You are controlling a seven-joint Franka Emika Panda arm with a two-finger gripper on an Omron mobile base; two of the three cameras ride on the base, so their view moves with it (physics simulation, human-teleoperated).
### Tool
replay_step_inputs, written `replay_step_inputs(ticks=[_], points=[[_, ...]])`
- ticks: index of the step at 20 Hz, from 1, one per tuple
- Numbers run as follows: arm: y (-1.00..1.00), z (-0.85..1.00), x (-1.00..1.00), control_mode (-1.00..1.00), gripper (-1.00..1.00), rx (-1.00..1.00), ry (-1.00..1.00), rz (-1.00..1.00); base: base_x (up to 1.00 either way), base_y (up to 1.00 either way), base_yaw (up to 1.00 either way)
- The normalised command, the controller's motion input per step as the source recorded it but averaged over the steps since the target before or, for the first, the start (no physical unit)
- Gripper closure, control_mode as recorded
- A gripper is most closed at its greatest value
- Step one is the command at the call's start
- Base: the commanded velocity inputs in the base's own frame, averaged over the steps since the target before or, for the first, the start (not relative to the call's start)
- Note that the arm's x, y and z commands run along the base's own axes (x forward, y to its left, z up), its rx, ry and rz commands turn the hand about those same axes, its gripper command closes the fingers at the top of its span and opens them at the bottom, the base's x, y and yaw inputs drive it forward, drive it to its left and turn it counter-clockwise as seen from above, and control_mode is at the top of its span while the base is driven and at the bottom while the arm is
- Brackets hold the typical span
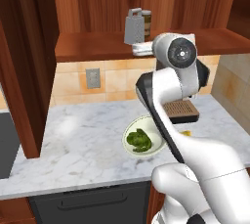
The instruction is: Pick the cheese from the fridge and the cheese grater from the cabinet and place them next to the salad bowl.
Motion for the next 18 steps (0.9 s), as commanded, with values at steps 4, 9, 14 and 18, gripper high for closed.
replay_step_inputs(ticks=[4, 9, 14, 18], points=[[0.28, 0.28, 0.00, -1.00, -1.00, 0.14, -0.25, 0.00, 0.00, 0.00, 0.00], [0.27, 0.13, 0.02, -1.00, -1.00, 0.08, -0.15, -0.02, 0.00, 0.00, 0.00], [0.01, -0.01, 0.08, -1.00, -1.00, 0.00, 0.00, 0.00, 0.00, 0.00, 0.00], [0.00, 0.00, 0.19, -1.00, -1.00, 0.00, 0.00, 0.00, 0.00, 0.00, 0.00]])
